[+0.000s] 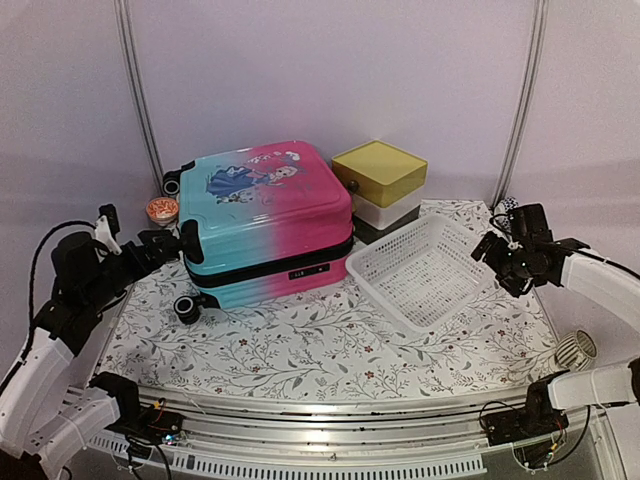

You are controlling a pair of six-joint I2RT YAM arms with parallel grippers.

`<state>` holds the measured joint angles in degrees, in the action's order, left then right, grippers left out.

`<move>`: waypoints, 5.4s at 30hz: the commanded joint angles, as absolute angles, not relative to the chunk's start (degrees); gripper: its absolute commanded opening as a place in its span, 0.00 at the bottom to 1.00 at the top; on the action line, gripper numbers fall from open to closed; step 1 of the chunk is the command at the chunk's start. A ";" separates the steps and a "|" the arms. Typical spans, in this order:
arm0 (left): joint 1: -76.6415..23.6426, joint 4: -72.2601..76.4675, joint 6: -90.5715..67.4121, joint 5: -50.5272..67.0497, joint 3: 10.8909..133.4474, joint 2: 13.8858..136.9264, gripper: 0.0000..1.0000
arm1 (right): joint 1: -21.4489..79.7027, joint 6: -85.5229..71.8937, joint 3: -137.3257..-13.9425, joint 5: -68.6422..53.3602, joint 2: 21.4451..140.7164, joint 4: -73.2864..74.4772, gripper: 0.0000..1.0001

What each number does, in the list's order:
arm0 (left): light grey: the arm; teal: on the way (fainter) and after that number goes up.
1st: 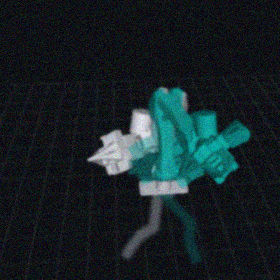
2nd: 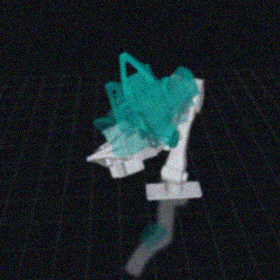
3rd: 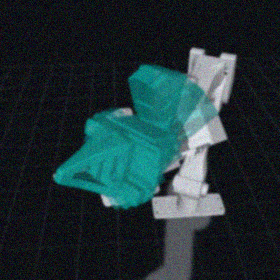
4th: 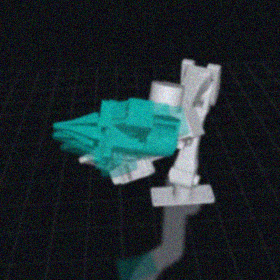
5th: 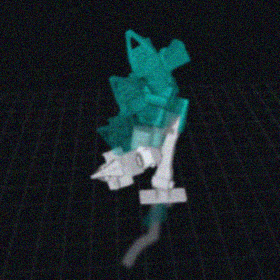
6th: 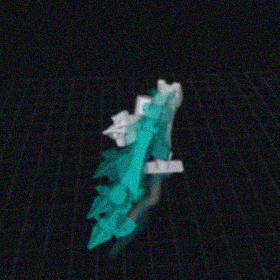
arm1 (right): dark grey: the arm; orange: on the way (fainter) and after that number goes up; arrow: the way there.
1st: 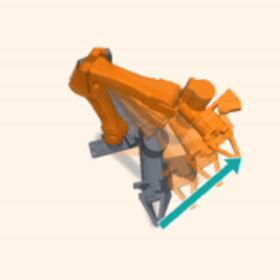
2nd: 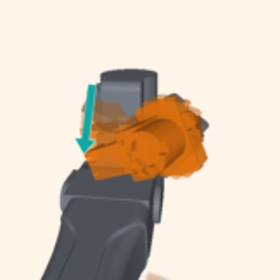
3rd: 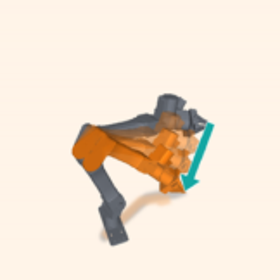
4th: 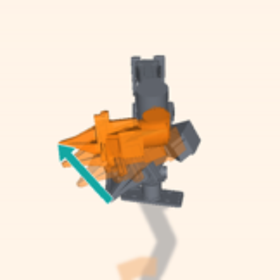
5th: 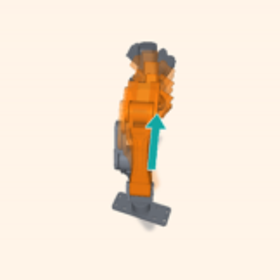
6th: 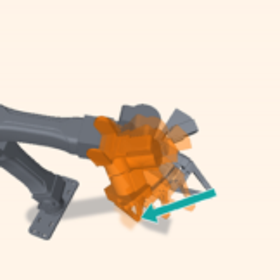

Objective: Open, take out, and arrange the luggage
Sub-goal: Move the bin to the corner of the board, then move the luggage to the center of the board, then rotate the luggage at the center of the board.

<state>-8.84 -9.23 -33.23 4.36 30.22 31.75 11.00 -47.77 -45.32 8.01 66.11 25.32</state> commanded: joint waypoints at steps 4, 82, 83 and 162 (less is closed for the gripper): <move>-8.97 -8.33 -32.32 8.45 32.81 33.87 0.97 | 16.95 -57.52 -43.89 11.16 70.17 30.40 0.95; -36.06 -28.08 -16.77 39.91 53.52 64.56 0.79 | 25.47 -19.33 -50.02 -35.46 70.10 -1.65 0.99; -39.53 -26.53 -17.78 38.49 54.05 65.31 0.79 | 26.67 -19.91 -49.67 -34.60 70.63 -2.74 0.99; -10.42 -42.16 -8.89 11.22 56.96 61.48 0.88 | 39.20 -39.56 -66.25 -16.70 95.71 -12.36 0.99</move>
<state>-10.22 -44.01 -11.77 -3.09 57.80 60.47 38.96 -37.93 -61.93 -14.13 91.92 -10.48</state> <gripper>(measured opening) 0.880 0.989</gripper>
